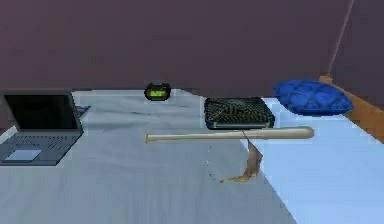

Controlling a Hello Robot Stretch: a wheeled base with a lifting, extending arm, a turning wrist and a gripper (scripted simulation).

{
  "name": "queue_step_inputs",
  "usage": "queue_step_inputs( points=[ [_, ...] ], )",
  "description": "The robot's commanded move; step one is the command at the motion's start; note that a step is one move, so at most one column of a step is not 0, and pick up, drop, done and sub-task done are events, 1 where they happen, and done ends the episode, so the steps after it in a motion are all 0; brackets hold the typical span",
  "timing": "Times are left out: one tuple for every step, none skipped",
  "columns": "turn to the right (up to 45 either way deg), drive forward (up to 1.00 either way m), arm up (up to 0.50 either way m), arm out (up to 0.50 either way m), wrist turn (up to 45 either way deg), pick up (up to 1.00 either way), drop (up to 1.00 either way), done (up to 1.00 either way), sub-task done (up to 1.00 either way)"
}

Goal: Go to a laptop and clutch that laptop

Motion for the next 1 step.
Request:
queue_step_inputs(
  points=[
    [-45.0, 0.00, 0.00, 0.00, 0.0, 0.00, 0.00, 0.00, 0.00]
  ],
)
